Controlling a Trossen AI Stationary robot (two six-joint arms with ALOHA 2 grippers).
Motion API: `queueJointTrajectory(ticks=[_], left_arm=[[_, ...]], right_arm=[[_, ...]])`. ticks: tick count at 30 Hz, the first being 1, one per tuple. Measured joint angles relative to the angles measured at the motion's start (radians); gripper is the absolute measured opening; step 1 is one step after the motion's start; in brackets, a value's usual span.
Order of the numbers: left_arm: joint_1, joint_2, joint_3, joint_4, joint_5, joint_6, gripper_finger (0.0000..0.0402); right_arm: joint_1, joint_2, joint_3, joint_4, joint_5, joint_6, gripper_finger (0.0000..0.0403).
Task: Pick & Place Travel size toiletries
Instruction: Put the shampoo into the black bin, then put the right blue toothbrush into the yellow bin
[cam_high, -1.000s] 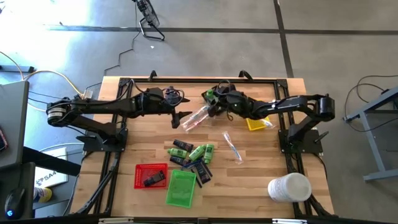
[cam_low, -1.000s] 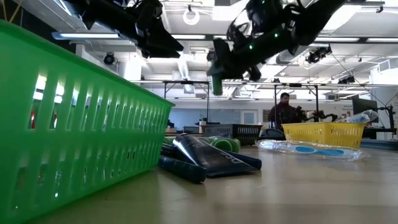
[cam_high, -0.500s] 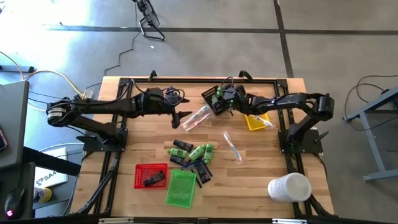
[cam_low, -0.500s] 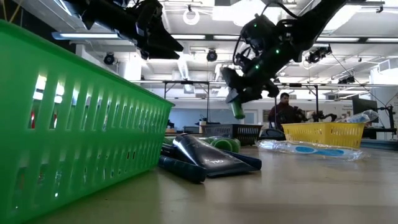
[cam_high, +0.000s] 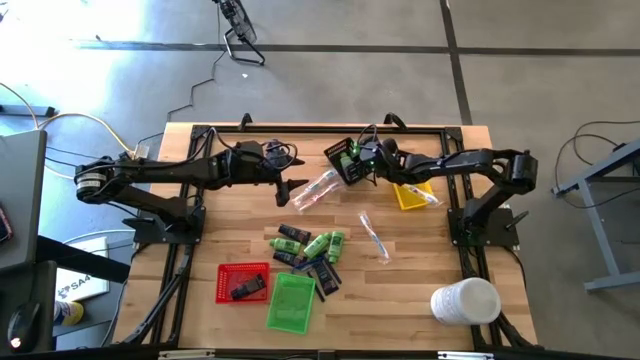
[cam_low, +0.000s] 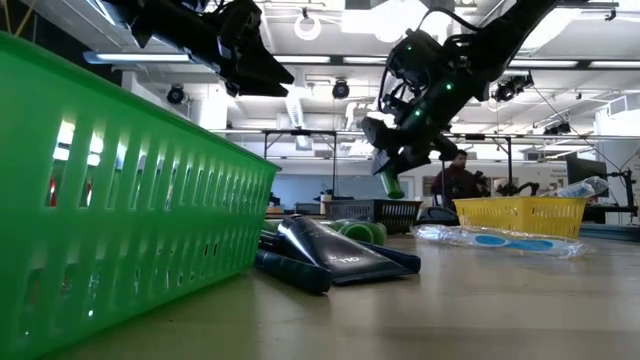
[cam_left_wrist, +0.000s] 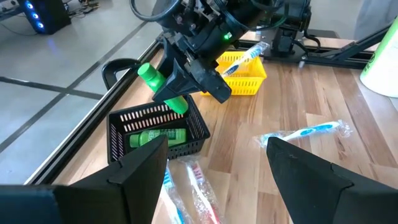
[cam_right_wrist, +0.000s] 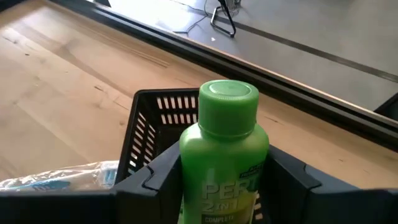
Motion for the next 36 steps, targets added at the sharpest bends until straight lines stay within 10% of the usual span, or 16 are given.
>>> queueJointTrajectory(ticks=[12,29,36], left_arm=[[0.0,0.0,0.0,-0.003,0.0,-0.002,0.0271],[0.0,0.0,0.0,-0.004,0.001,-0.002,0.0271],[0.0,0.0,0.0,0.0,0.001,-0.002,0.0271]], right_arm=[[0.0,0.0,0.0,0.021,0.012,-0.012,0.0222],[0.122,-0.187,0.001,0.106,-0.065,-0.171,0.0073],[0.176,-0.244,0.001,0.12,-0.253,-0.193,0.0039]])
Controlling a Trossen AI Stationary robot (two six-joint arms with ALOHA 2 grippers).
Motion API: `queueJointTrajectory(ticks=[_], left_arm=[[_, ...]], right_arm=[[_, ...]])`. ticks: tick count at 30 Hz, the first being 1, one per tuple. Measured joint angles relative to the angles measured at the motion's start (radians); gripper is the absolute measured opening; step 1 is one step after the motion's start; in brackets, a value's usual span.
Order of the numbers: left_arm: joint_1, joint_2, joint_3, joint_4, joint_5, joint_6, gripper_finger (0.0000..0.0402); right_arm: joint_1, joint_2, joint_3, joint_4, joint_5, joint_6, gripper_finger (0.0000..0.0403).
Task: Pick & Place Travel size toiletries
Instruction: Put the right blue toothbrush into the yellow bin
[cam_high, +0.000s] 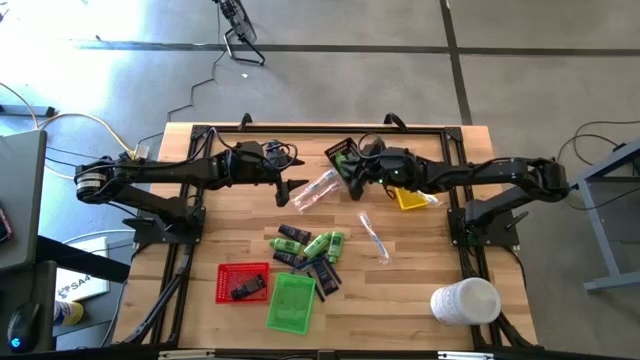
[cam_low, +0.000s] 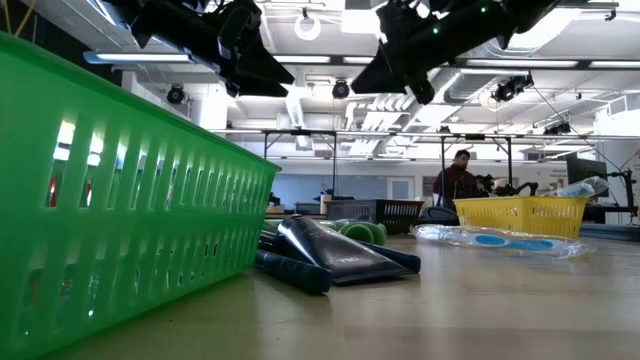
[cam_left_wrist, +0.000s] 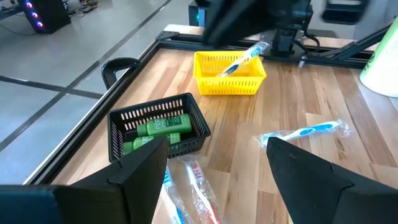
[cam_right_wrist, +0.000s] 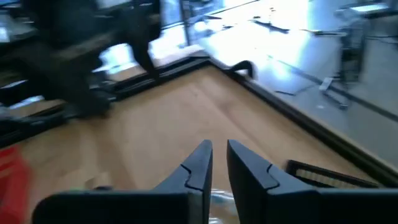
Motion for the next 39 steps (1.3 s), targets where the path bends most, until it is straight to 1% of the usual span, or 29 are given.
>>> queueJointTrajectory(ticks=[4,6,10,12,15,17,22,27,29,32,34,39], left_arm=[[0.0,0.0,0.0,0.008,-0.001,-0.003,0.0271],[0.0,0.0,0.0,0.008,-0.026,-0.025,0.027],[0.0,0.0,-0.002,-0.003,-0.066,-0.046,0.0249],[0.0,0.0,-0.018,0.021,-0.056,-0.06,0.0228],[-0.001,0.001,-0.049,0.102,0.021,-0.09,0.0188],[-0.001,0.001,-0.069,0.149,0.046,-0.093,0.0159],[-0.001,0.001,-0.124,0.184,0.047,-0.101,0.0095],[-0.001,0.001,-0.137,0.183,0.047,-0.099,0.0048],[-0.001,-0.005,-0.137,0.167,0.047,-0.088,0.0034],[-0.001,-0.049,-0.137,0.107,0.047,-0.046,0.0019],[-0.001,-0.09,-0.137,0.051,0.047,-0.036,0.0011],[-0.001,-0.211,-0.14,-0.082,0.044,0.013,0.0001]], right_arm=[[0.01,0.0,0.0,0.023,-0.075,-0.025,0.0032],[0.01,0.0,0.0,0.032,-0.093,-0.026,0.003],[0.01,0.0,0.0,0.029,-0.12,-0.025,0.0029],[0.01,0.0,0.0,0.032,-0.13,-0.025,0.0029],[0.01,0.0,0.0,0.032,-0.147,-0.026,0.0029],[0.01,0.0,0.0,0.032,-0.148,-0.026,0.0029],[0.009,0.0,0.0,0.032,-0.147,-0.026,0.0029],[0.009,0.0,0.0,0.029,-0.147,-0.031,0.0029],[0.009,0.0,0.0,0.028,-0.147,-0.041,0.0029],[0.01,0.0,0.0,0.028,-0.155,-0.044,0.0029],[0.009,0.0,0.0,0.027,-0.172,-0.044,0.0029],[0.009,0.0,0.0,0.027,-0.172,-0.052,0.0029]])
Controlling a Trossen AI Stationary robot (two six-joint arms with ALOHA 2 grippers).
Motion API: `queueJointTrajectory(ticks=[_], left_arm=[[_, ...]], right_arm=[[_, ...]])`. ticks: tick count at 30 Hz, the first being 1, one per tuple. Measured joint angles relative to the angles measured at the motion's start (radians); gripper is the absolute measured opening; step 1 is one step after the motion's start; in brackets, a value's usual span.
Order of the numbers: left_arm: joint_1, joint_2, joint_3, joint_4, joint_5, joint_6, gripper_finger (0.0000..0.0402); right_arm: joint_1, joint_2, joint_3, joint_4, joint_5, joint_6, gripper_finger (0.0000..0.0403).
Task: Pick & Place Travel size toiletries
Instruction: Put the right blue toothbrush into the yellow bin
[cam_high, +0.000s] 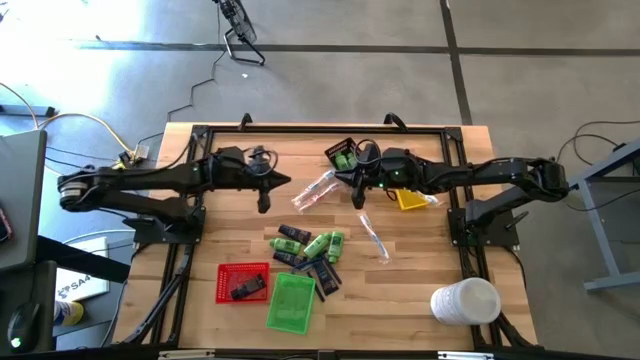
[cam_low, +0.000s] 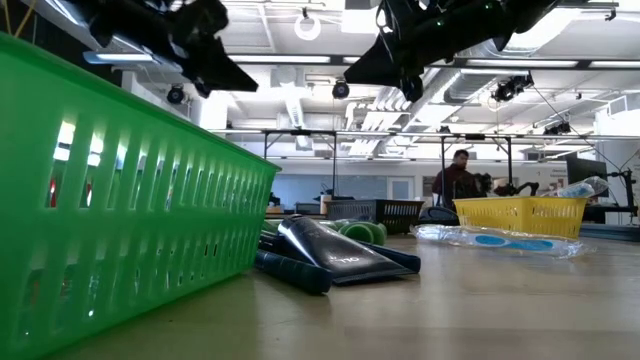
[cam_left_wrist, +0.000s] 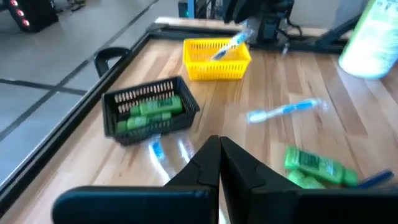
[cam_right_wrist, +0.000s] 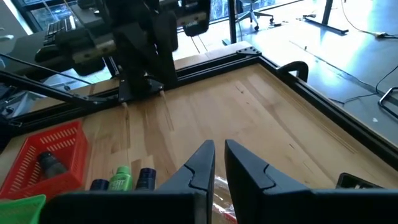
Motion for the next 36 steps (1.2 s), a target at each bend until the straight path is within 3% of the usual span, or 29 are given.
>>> queueJointTrajectory(ticks=[13,22,30,36], left_arm=[[0.0,-0.298,-0.229,0.056,0.0,-0.014,0.0001],[0.0,-0.348,-0.259,0.055,0.002,-0.035,0.0001],[0.0,-0.348,-0.26,0.055,0.003,-0.035,0.0001],[0.0,-0.348,-0.26,0.052,0.003,-0.033,0.0001]], right_arm=[[0.0,0.0,-0.001,-0.054,-0.003,0.008,0.0029],[0.019,0.0,0.013,-0.079,0.008,0.085,0.0028],[0.101,0.001,0.183,-0.442,0.187,0.104,0.0004],[0.129,0.001,0.234,-0.677,0.188,0.242,0.0003]])
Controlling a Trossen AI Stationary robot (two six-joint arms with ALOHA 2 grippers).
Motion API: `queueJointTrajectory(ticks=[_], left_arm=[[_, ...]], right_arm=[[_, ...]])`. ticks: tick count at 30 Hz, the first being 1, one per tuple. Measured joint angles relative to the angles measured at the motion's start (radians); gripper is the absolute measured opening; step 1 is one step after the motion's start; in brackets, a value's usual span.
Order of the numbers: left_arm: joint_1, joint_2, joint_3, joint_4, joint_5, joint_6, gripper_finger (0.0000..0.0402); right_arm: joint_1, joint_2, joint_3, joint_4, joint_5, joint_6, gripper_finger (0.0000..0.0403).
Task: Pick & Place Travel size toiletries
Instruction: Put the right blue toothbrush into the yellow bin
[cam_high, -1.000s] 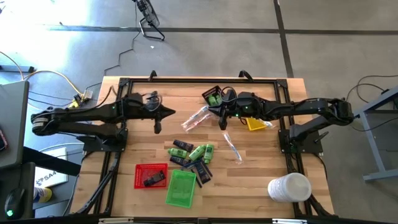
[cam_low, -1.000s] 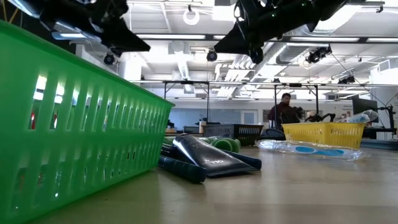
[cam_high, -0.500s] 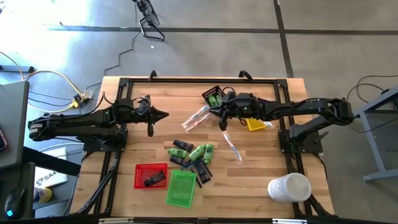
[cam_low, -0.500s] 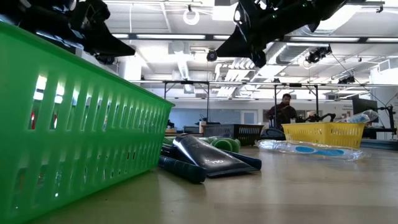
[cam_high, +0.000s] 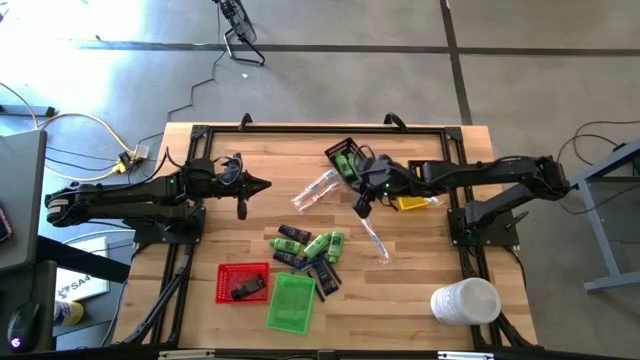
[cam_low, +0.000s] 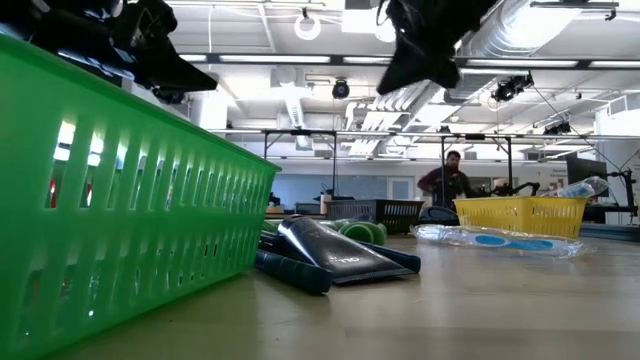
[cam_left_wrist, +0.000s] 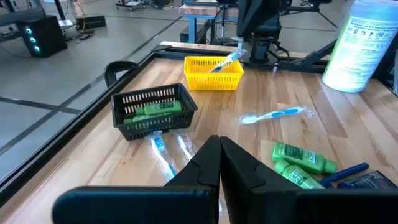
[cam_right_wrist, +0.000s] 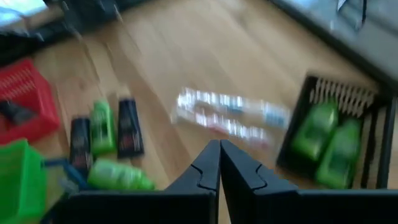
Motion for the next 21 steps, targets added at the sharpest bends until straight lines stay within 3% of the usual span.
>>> queueJointTrajectory(ticks=[8,15,21], left_arm=[[0.0,0.0,0.0,-0.004,-0.003,0.002,0.0001],[0.0,0.0,0.0,-0.004,-0.069,0.033,0.0001],[0.0,0.0,0.0,-0.004,-0.124,0.036,0.0001]], right_arm=[[0.044,0.0,0.0,-0.303,-0.008,0.23,0.0003],[0.056,0.0,-0.002,-0.379,-0.008,0.29,0.0012],[0.056,0.0,-0.024,-0.392,-0.008,0.292,0.0069]])
